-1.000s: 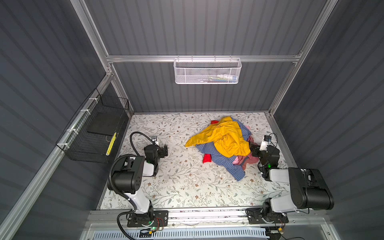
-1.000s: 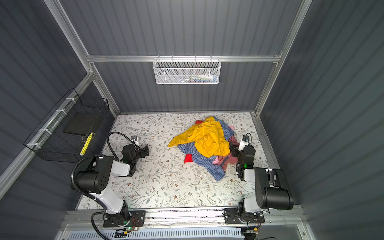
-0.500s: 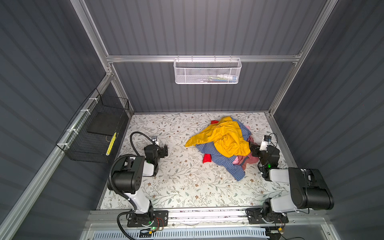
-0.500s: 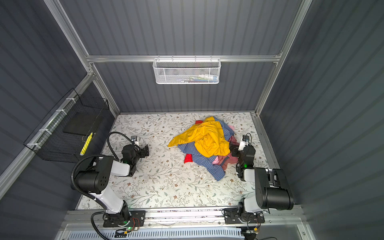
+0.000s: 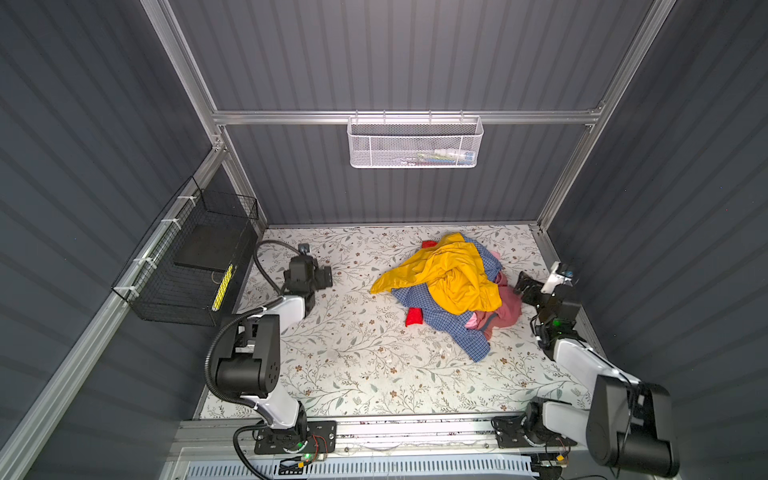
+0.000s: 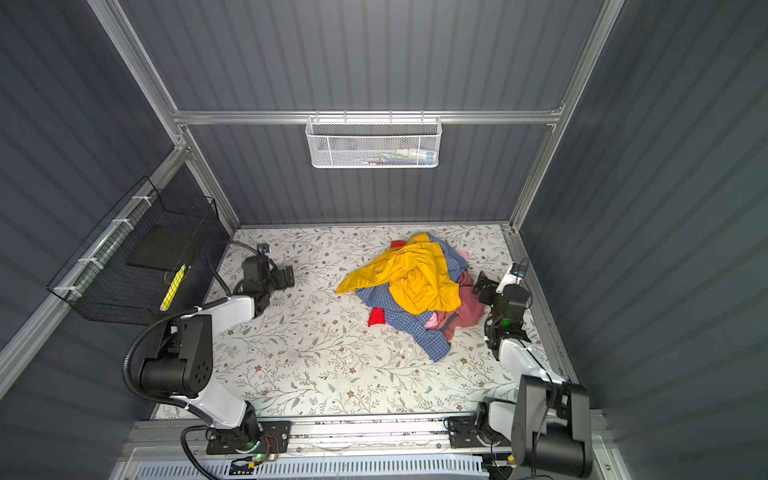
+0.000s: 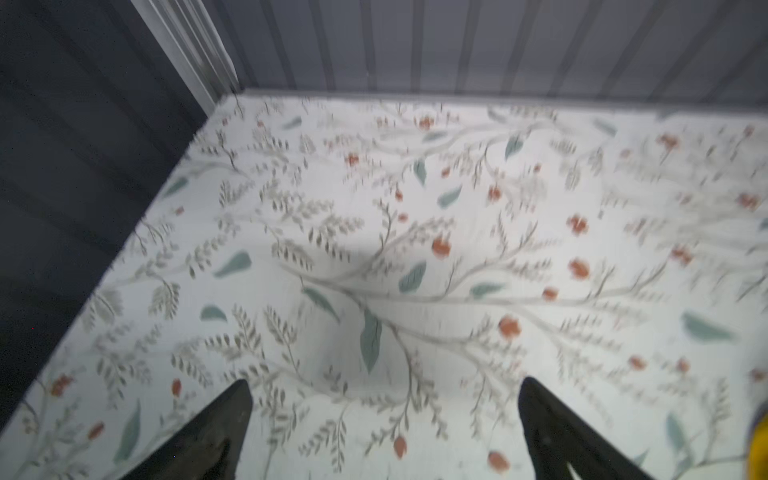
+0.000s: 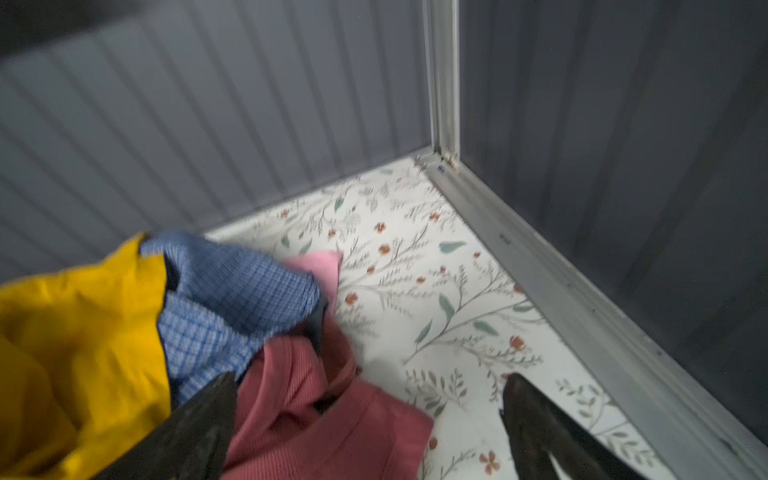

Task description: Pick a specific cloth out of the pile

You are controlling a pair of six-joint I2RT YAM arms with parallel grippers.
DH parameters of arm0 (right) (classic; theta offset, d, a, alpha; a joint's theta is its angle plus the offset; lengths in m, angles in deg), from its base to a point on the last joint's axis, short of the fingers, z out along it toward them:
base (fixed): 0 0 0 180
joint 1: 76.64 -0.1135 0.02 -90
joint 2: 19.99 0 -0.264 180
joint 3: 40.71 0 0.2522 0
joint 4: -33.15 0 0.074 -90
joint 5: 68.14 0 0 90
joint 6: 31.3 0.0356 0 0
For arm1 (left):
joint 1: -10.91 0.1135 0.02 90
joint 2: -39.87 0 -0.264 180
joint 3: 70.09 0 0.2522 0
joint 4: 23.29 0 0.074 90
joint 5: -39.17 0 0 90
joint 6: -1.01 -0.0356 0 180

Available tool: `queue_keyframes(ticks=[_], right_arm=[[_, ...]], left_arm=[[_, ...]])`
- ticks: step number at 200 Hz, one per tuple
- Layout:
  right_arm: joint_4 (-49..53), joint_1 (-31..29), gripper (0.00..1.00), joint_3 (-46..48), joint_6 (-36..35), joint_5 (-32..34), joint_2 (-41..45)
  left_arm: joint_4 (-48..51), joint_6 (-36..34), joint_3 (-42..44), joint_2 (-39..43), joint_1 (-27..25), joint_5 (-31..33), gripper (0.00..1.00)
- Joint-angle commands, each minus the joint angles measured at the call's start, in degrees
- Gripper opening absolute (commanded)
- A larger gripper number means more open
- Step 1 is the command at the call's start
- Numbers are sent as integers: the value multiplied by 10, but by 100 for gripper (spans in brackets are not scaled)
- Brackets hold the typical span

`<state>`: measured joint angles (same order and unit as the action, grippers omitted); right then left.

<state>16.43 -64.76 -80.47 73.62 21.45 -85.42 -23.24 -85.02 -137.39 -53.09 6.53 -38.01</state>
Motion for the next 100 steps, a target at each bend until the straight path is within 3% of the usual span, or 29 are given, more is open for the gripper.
queue_keyframes(ticks=[1, 49, 100], right_arm=[[182, 9, 99, -48, 71, -73, 55], [314, 7, 99, -117, 92, -205, 136], [416, -48, 99, -133, 50, -222, 218]], left_arm=[[179, 58, -27, 53, 4, -23, 100], [176, 123, 28, 156, -6, -55, 100], [202, 146, 84, 246, -82, -6, 100]])
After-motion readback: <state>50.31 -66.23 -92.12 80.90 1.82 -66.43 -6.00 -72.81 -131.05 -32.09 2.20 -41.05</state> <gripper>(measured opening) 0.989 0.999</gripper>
